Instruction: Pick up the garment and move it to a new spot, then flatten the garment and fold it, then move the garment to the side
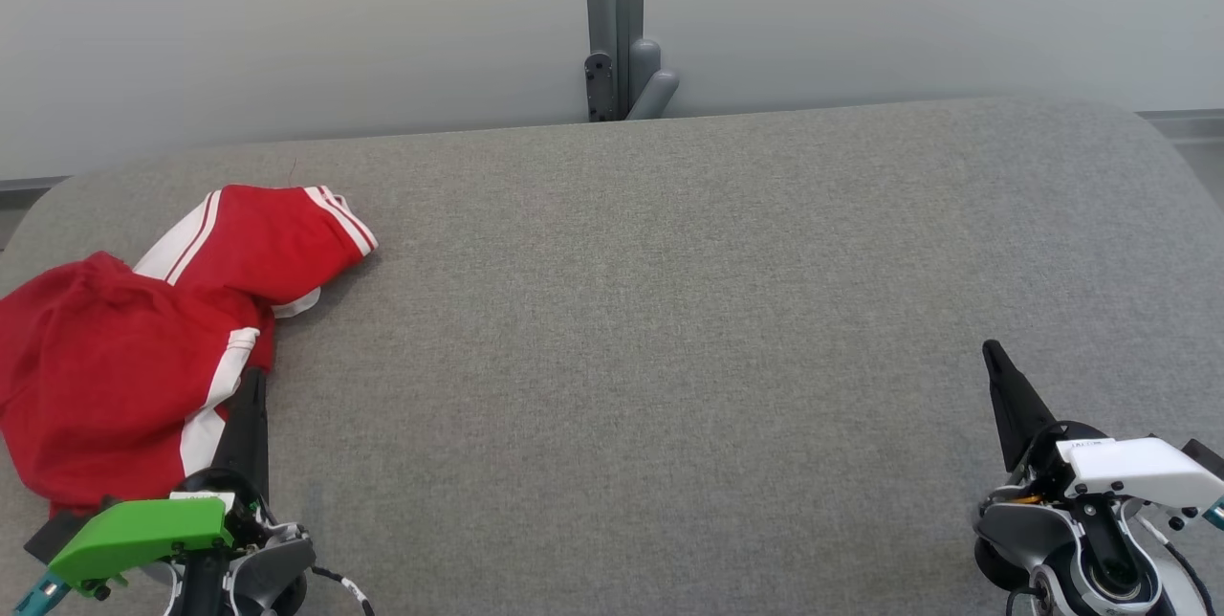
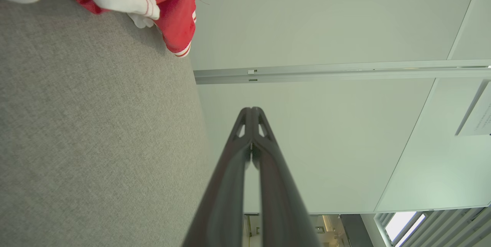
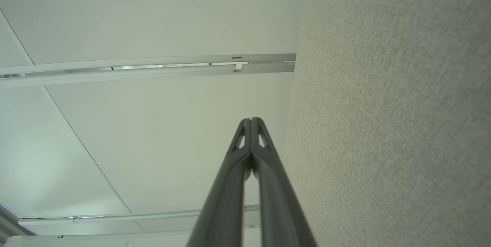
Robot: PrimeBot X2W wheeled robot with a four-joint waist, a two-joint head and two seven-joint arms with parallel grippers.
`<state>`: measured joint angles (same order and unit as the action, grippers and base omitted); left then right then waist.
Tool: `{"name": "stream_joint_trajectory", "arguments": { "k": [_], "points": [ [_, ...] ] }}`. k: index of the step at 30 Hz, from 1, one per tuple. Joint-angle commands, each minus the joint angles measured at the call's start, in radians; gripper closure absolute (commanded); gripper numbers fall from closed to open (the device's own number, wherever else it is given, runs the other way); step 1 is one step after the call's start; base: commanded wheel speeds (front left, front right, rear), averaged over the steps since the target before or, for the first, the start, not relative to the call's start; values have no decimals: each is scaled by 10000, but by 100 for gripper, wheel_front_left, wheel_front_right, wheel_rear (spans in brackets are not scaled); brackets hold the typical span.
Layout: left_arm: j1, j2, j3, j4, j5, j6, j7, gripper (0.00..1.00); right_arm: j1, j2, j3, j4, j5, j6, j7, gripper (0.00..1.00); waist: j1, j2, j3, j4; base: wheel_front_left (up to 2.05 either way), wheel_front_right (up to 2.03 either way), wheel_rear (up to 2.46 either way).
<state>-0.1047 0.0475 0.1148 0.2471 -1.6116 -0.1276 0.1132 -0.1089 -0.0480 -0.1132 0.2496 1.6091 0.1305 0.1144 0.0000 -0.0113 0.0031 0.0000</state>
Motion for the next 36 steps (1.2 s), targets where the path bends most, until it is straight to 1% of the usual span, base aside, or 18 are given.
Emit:
{"name": "stream_joint_trajectory", "arguments": {
  "k": [1,20,21,24,29,33,36],
  "points": [
    [-128,58,19,-26,-22,-68,28,100,-114,-48,14,8,71,4,37,100,0,113,0,0,0,0,0],
    [-128,58,19,-26,-22,-68,28,100,-114,-48,14,8,71,4,37,100,0,113,0,0,0,0,0],
    [1,0,0,4,0,0,0,0,0,0,0,4,0,0,0,0,0,0,0,0,0,0,0],
    [146,-30,-42,191,7,13,-34,0,137,57,26,156,1,-2,-35,0,0,1,1,0,0,0,0],
    [240,-20,-248,93,220,9,-294,0,236,37,244,-17,-202,-2,-300,0,0,5,0,7,0,0,0],
    [298,10,-418,72,764,15,-549,0,296,-12,401,-175,-885,-1,-552,0,0,10,-5,16,0,0,0],
    [315,17,-447,25,1324,39,-690,0,324,-27,425,-306,-1633,-1,-693,0,0,13,-7,24,0,0,0]
  ]
}}
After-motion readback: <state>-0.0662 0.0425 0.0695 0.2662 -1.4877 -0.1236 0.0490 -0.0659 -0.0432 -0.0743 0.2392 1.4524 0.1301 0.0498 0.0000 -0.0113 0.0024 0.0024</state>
